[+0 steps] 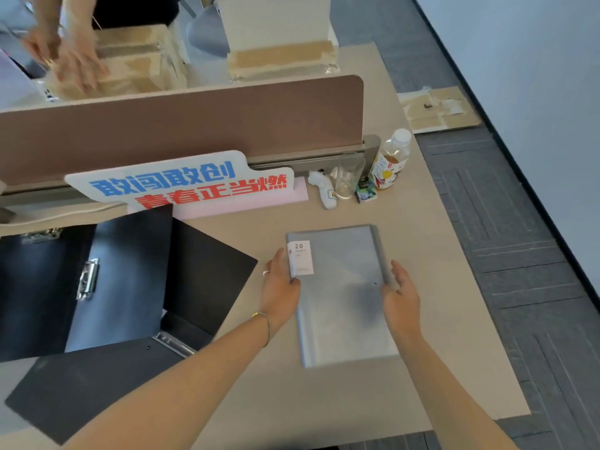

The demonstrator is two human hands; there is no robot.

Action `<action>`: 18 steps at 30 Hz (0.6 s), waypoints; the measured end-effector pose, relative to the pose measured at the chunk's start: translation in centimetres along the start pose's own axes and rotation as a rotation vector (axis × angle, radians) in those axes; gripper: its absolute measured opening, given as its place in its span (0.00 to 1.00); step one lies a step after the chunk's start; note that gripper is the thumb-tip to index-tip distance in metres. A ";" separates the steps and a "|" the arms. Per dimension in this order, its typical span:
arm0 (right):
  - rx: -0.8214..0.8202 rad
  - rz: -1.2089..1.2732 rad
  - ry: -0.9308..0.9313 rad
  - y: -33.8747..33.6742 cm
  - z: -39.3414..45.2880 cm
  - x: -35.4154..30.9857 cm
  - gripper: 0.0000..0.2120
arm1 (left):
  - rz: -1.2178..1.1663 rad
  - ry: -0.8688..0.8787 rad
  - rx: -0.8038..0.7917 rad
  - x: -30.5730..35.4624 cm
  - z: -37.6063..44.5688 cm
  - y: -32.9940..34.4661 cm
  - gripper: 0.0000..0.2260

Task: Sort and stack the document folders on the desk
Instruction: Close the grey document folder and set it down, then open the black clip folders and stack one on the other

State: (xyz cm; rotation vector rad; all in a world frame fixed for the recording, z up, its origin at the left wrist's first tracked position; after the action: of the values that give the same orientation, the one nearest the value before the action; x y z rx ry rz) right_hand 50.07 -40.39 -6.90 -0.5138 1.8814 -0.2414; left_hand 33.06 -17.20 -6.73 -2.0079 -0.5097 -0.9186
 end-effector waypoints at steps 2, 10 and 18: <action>-0.032 0.013 -0.074 1.4 -1.0 -2.3 0.28 | -0.019 0.012 -0.004 0.6 0.1 -1.9 0.34; -0.132 -0.065 -0.258 10.2 -8.0 -11.4 0.30 | -0.107 0.024 0.189 1.3 0.8 -13.3 0.31; -0.293 -0.110 -0.338 21.9 -17.3 -17.0 0.25 | -0.203 -0.022 0.337 -2.9 2.9 -25.9 0.32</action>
State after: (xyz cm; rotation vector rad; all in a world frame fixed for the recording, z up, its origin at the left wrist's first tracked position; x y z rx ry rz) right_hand 33.79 -14.52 4.82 -0.8058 1.5655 0.0516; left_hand 15.87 -0.39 3.74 -1.6839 -0.8345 -0.8668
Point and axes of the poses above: each hand's wrist, its own z-axis towards the middle knuckle, its own y-axis out of the palm, x = y × z, the point moved 10 cm from there along z, towards the middle knuckle, and after that the axes turned 11 degrees about x, right-handed, at the moved point
